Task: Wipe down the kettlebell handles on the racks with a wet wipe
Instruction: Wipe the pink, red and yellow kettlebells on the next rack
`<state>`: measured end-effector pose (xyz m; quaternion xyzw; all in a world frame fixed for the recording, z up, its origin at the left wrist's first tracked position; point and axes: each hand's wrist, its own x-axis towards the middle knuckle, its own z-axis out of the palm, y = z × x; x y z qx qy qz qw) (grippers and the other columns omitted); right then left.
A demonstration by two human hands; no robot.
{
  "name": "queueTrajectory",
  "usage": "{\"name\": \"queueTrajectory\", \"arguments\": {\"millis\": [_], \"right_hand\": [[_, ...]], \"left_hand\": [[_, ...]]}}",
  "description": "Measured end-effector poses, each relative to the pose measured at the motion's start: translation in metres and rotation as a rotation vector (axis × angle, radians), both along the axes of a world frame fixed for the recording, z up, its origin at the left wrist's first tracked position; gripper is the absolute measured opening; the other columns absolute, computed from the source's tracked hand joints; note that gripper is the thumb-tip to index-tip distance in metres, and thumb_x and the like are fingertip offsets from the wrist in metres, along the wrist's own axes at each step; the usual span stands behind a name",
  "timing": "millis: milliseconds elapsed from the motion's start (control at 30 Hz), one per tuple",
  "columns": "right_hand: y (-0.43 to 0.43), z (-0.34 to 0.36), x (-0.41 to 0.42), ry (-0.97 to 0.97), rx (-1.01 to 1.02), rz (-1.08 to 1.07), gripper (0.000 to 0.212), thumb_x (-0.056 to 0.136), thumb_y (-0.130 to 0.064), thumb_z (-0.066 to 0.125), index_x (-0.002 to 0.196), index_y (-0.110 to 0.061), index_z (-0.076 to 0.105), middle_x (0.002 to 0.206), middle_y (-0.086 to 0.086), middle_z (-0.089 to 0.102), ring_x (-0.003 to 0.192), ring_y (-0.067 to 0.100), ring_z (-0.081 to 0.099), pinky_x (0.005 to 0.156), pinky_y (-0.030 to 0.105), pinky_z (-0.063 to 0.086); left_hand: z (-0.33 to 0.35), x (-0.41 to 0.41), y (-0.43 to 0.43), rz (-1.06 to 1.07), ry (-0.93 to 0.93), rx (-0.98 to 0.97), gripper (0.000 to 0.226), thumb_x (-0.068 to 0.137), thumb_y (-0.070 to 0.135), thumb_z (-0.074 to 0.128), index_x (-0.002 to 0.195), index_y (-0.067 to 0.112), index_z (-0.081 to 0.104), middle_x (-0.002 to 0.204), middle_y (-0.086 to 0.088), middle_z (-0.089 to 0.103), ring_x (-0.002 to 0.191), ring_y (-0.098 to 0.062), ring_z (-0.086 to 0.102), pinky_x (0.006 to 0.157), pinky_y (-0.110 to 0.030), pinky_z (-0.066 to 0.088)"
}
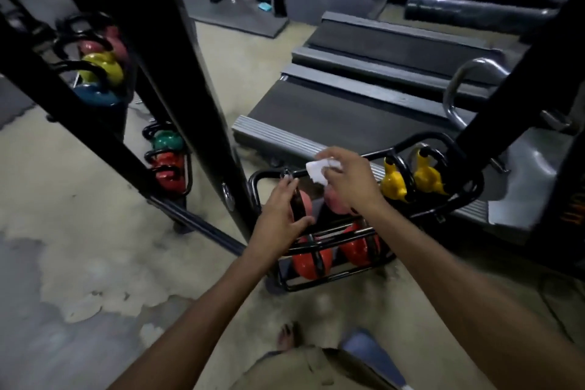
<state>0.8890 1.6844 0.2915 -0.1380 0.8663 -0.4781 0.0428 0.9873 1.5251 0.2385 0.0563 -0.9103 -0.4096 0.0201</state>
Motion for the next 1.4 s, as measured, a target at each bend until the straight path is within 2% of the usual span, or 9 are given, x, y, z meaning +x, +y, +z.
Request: {"name": "queueTrajectory", "arguments": {"millis": [133,267,367,533,667,833,1100,1267,1400], "right_hand": [[-0.04,-0.011,-0.055,0.005,0.206,0.158,0.034,0.082,0.0,0.055,0.103,-0.012,0.08,0.099,0.003,0.077,0.095,0.023,0.069,0.079,0.027,0.051],[-0.074,-0.034,-0.084,-0.007,0.426,0.428,0.025,0.092,-0.011,0.056,0.105,-0.004,0.076,0.111,0.015,0.076,0.104,0.033,0.07,0.084,0.036,0.053],[-0.089,-0.045,-0.093,-0.014,0.526,0.679,0.026,0.097,-0.006,0.051,0.099,0.001,0.076,0.114,0.017,0.076,0.108,0.036,0.069,0.089,0.044,0.055],[-0.083,-0.036,-0.108,0.007,0.515,0.799,0.03,0.101,-0.012,0.049,0.105,-0.008,0.079,0.112,0.006,0.076,0.098,0.023,0.069,0.076,0.028,0.046],[-0.071,-0.05,-0.098,-0.074,0.315,0.546,0.022,0.097,-0.012,0.059,0.097,-0.01,0.082,0.094,0.002,0.078,0.075,0.011,0.063,0.056,0.013,0.037],[-0.068,-0.069,-0.06,-0.059,0.027,0.152,0.02,0.096,-0.019,0.063,0.088,-0.011,0.079,0.082,0.003,0.077,0.077,0.018,0.068,0.072,0.033,0.05],[-0.072,-0.07,-0.044,-0.931,-0.541,-0.253,0.03,0.085,0.011,0.051,0.062,-0.007,0.053,0.052,0.008,0.043,0.042,0.016,0.041,0.041,0.02,0.034],[-0.062,-0.075,-0.028,-0.409,-0.247,-0.034,0.02,0.101,-0.014,0.059,0.092,-0.02,0.077,0.089,-0.006,0.077,0.086,0.01,0.072,0.077,0.026,0.055],[-0.081,-0.073,-0.05,-0.047,0.063,0.137,0.025,0.095,-0.014,0.054,0.097,-0.011,0.079,0.099,0.0,0.078,0.094,0.014,0.069,0.086,0.031,0.053]], "left_hand": [[-0.019,-0.009,0.004,-0.017,-0.053,-0.106,0.109,0.082,0.027,0.086,0.165,0.015,0.016,0.174,0.0,0.002,0.158,-0.009,0.007,0.123,-0.014,0.011],[-0.023,-0.012,0.008,0.028,-0.048,-0.214,0.101,0.083,0.008,0.074,0.166,0.019,0.016,0.174,0.012,-0.005,0.152,-0.019,0.034,0.113,-0.037,0.046],[-0.021,-0.013,0.008,0.038,-0.055,-0.24,0.1,0.083,0.005,0.069,0.165,0.022,0.016,0.173,0.016,-0.002,0.139,-0.023,0.05,0.107,-0.037,0.05],[-0.02,-0.012,0.012,0.056,-0.066,-0.324,0.1,0.082,0.007,0.07,0.165,0.025,0.017,0.172,0.015,0.002,0.146,-0.017,0.041,0.11,-0.031,0.048],[-0.018,-0.016,0.012,0.039,-0.066,-0.29,0.097,0.084,0.006,0.069,0.165,0.025,0.019,0.173,0.016,-0.001,0.155,-0.011,0.025,0.12,-0.027,0.037],[-0.017,-0.015,0.006,0.025,-0.058,-0.283,0.098,0.08,0.0,0.062,0.165,0.024,0.019,0.172,0.019,-0.004,0.155,-0.008,0.022,0.12,-0.025,0.036],[-0.01,-0.015,0.0,0.026,-0.053,-0.219,0.094,0.089,0.009,0.073,0.165,0.024,0.02,0.172,0.019,-0.001,0.153,-0.009,0.03,0.12,-0.028,0.037],[-0.016,-0.012,-0.004,-0.018,-0.005,-0.209,0.09,0.085,-0.007,0.056,0.165,0.018,0.022,0.173,0.011,0.002,0.157,-0.006,0.009,0.125,-0.027,0.026],[-0.016,-0.013,-0.01,-0.046,0.021,-0.173,0.089,0.078,-0.007,0.055,0.162,0.013,0.03,0.173,0.005,0.01,0.146,-0.018,0.041,0.112,-0.031,0.045]]}}
